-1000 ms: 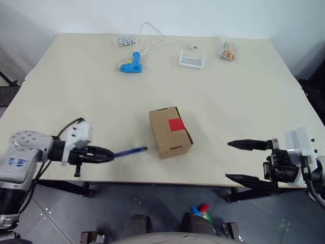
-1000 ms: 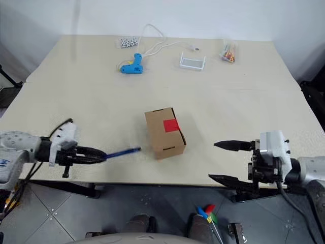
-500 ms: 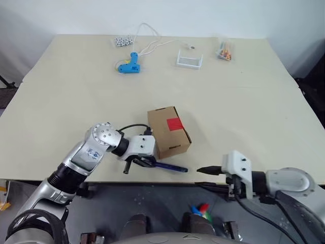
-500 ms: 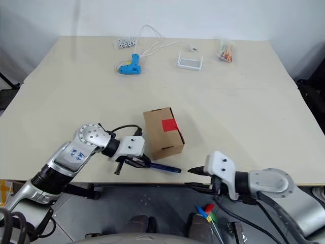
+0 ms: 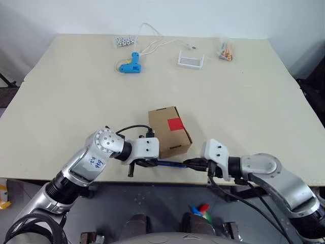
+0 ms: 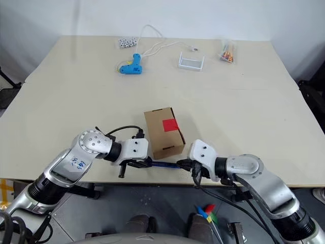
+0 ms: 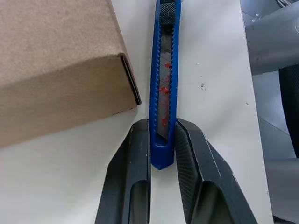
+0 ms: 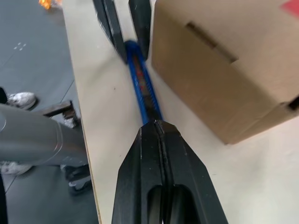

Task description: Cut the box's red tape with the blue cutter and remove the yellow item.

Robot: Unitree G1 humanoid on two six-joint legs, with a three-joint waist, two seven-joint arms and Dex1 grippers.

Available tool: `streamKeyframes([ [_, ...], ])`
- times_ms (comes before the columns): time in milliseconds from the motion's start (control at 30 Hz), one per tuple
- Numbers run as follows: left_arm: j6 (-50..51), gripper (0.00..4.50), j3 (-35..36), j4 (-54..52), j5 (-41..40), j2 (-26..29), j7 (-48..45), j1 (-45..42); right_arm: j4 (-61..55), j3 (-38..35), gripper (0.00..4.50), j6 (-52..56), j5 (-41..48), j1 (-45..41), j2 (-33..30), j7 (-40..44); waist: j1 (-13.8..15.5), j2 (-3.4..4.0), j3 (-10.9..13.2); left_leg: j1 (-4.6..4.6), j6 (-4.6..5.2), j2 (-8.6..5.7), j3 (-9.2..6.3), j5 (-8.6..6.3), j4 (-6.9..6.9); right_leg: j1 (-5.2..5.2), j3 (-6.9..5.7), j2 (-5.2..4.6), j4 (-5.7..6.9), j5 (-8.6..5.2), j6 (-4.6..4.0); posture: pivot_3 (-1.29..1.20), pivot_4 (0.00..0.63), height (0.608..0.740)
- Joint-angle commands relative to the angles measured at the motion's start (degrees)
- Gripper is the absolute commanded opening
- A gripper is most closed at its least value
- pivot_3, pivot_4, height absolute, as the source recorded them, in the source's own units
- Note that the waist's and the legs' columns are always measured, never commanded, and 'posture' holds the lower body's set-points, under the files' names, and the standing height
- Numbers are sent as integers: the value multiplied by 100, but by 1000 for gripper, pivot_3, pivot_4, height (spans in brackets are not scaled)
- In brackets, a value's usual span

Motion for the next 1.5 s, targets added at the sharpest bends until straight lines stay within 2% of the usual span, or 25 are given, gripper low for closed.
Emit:
streamKeyframes([
  [33,172,437,-209,-149,115,102,45,159,164,120,22,-218,-174,-65,94,122,-1,0,0,0,0,0,-1,0,0,0,-1,0,1,0,0,0,150,740],
  [467,328,437,-254,-358,51,158,202,233,672,330,22,-291,-416,-156,497,281,-2,1,-2,3,-1,1,0,0,0,0,0,0,6,0,0,0,150,740],
  [800,263,437,-255,-369,36,140,253,255,838,625,22,147,-545,-473,1155,9,-11,3,-7,10,-3,1,0,2,1,1,3,0,15,0,0,0,150,740],
  [1067,-111,437,25,-281,-43,164,382,428,10,42,22,272,204,-22,963,369,-3,3,-7,7,-3,0,-4,2,0,1,1,0,15,0,0,0,150,740],
  [1133,-711,437,408,-241,-212,143,511,725,-411,-699,22,647,854,226,887,243,-3,4,-7,5,-3,0,-4,1,0,0,2,0,12,0,0,0,150,740],
  [1200,-2125,437,1072,23,-360,119,820,1172,-689,-2045,22,1716,2378,483,786,-167,-6,4,-7,6,-3,4,-32,1,-1,-1,3,0,12,0,0,0,150,740],
  [1267,-3289,437,1558,304,-554,108,901,1483,-788,-2854,361,2401,3433,662,475,-350,-3,3,-6,5,-3,6,-51,1,-1,0,3,-1,11,1,-2,0,150,740],
  [1367,-4764,437,1829,659,-641,272,714,1777,-686,-3497,1208,3160,4834,814,-37,-847,3,5,-6,6,-2,10,-59,1,-1,2,-2,-2,9,5,-8,0,150,740],
  [1433,-5442,437,1987,782,-568,292,835,1882,-426,-3737,1854,3295,6667,1090,-725,-1751,10,18,1,5,1,28,-60,-1,-2,3,-3,-9,4,5,-9,0,150,740],
  [1500,-5650,437,2058,722,-595,188,990,1847,-272,-3500,2615,3010,8112,1298,-1486,-2931,2,22,4,4,13,19,-55,-5,-4,3,-4,-26,3,7,-7,0,150,740],
])
